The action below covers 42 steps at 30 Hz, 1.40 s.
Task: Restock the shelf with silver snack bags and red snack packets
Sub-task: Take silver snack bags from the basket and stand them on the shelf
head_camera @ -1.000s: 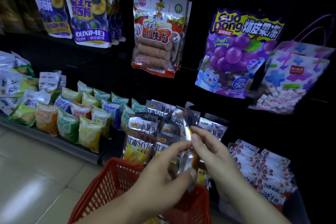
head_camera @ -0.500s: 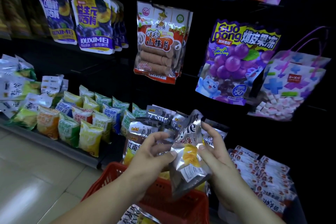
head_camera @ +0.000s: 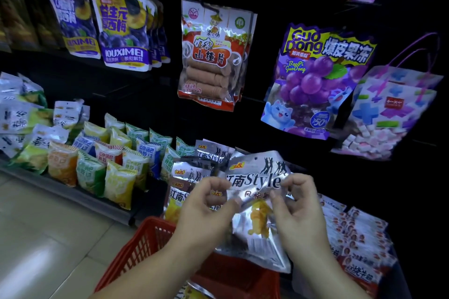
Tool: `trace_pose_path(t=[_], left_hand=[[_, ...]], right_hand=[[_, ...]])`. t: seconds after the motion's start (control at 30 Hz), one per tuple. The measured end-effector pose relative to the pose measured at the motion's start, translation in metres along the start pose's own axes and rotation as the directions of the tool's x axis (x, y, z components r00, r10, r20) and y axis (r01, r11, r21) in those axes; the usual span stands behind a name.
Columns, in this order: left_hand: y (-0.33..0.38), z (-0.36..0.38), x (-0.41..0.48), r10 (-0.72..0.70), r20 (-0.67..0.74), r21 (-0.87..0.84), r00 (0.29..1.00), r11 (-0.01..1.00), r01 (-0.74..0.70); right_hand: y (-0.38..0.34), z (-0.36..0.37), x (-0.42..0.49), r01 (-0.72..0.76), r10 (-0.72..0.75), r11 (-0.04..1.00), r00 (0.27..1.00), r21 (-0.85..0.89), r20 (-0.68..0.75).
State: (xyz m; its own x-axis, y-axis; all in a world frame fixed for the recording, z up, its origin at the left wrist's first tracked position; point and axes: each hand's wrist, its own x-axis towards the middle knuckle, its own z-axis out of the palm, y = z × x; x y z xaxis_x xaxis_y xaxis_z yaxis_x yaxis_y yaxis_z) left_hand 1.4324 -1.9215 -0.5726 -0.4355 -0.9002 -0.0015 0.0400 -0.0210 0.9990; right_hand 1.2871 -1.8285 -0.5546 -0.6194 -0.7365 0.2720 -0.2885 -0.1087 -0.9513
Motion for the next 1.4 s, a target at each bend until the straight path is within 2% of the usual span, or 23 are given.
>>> trace_pose_path(t=[0.1,0.2,0.3,0.37,0.47,0.6,0.7,0.83,1.07,1.23,1.33,1.4], left_hand=[[0.009,-0.005,0.008,-0.139,0.121,-0.099,0.983,0.984,0.151],[0.011,-0.011,0.011,-0.142,0.248,-0.11,0.958,0.979,0.173],[0.008,-0.012,0.01,-0.008,0.198,-0.034,0.98,0.999,0.015],[0.007,-0.012,0.006,0.054,0.132,0.005,0.99,0.998,-0.056],[0.007,-0.01,0.003,0.093,0.064,0.052,0.994,0.994,-0.097],[0.014,-0.01,-0.001,0.139,0.066,0.057,0.988,0.988,-0.143],[0.013,-0.009,-0.002,0.103,0.072,0.02,0.992,0.994,-0.105],[0.007,-0.011,0.004,0.108,-0.002,0.049,0.994,0.993,-0.108],[0.008,-0.01,0.003,0.095,-0.006,0.03,0.995,0.995,-0.094],[0.011,-0.012,0.005,0.089,-0.073,0.022,0.993,0.996,-0.087],[0.014,-0.016,0.005,0.053,0.031,0.036,0.998,0.998,-0.054],[0.01,-0.018,0.003,0.0,0.163,0.019,0.987,1.0,-0.003]], right_hand=[[-0.001,-0.003,0.002,-0.032,0.035,0.999,0.995,-0.036,0.089],[0.002,-0.004,0.004,-0.126,0.124,0.992,0.98,0.003,0.158],[0.0,-0.005,0.004,-0.201,0.187,0.977,0.968,0.073,0.168],[-0.003,-0.005,0.002,-0.204,0.191,0.978,0.964,0.053,0.185],[-0.001,-0.003,0.001,-0.147,0.143,0.989,0.978,0.014,0.152],[0.008,0.001,0.004,-0.031,0.032,0.999,0.997,-0.014,0.07],[0.015,0.002,0.006,0.023,-0.018,0.996,0.998,-0.081,0.066],[0.014,0.003,0.005,0.049,-0.039,0.994,0.994,-0.097,0.105],[0.017,0.001,0.001,-0.043,0.056,0.996,0.978,-0.073,0.199],[0.017,0.002,-0.003,-0.152,0.156,0.988,0.953,-0.037,0.26],[0.015,0.002,-0.003,-0.2,0.184,0.977,0.965,0.07,0.185],[0.013,0.001,-0.002,-0.154,0.15,0.987,0.984,0.036,0.093]])
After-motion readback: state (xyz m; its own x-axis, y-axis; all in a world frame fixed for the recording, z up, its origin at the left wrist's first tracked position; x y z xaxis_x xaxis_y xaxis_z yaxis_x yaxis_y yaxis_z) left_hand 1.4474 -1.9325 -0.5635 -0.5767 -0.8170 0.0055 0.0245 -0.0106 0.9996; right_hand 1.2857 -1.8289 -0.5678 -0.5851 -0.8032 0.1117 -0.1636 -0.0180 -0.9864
